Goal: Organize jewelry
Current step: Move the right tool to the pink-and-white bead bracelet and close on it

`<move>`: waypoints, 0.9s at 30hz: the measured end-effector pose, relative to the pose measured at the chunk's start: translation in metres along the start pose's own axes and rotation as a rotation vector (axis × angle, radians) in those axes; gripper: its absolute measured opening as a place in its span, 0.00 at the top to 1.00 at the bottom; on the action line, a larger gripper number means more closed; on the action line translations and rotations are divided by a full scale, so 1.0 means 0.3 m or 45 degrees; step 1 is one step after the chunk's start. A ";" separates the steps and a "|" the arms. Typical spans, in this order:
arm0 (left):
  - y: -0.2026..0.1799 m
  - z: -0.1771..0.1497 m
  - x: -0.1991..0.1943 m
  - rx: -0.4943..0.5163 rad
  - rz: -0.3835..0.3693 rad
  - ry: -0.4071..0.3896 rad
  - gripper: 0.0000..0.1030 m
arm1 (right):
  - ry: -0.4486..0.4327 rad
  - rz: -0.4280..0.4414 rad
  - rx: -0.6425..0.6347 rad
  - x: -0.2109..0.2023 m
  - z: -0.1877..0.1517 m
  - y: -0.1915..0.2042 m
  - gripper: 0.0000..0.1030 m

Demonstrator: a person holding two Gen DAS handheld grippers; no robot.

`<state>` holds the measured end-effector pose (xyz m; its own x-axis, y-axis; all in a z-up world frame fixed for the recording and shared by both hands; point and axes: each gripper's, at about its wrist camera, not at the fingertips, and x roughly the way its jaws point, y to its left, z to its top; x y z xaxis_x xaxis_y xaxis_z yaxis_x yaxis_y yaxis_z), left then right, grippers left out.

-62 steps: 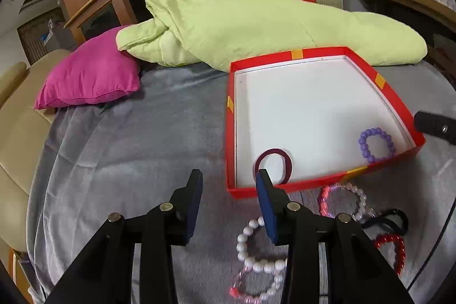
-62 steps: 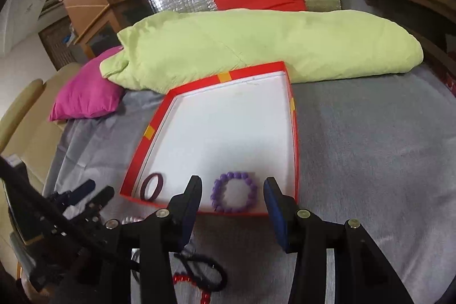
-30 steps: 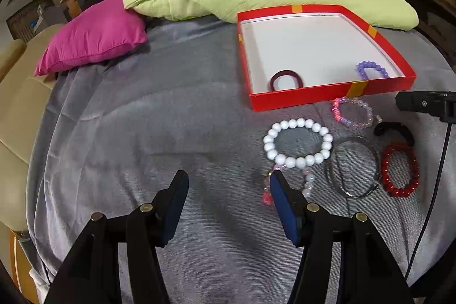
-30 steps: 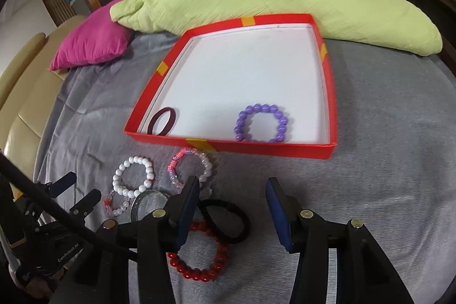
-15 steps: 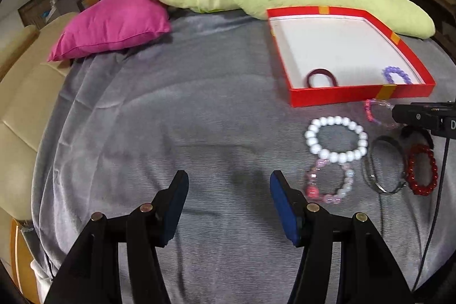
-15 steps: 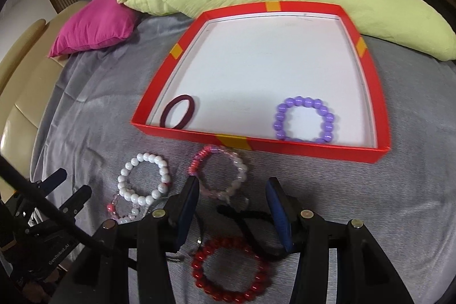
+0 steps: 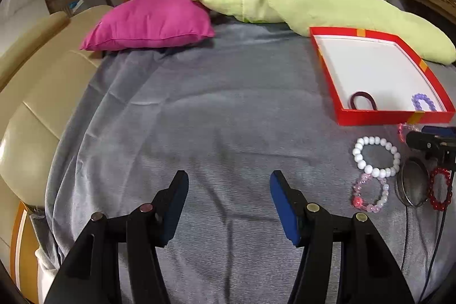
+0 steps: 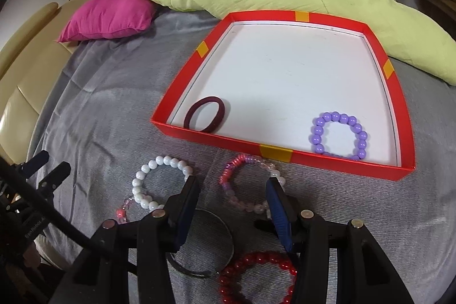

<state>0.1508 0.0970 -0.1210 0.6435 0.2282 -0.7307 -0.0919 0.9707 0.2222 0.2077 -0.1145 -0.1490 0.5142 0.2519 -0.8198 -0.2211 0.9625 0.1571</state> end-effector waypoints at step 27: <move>-0.024 0.010 -0.002 0.007 0.016 -0.002 0.41 | 0.018 0.028 0.149 -0.021 0.004 -0.120 0.49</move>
<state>0.1533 0.0898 -0.1204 0.6435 0.2404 -0.7267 -0.0962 0.9673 0.2348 0.2134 -0.1507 -0.1487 0.4983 0.2721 -0.8232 -0.1333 0.9622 0.2373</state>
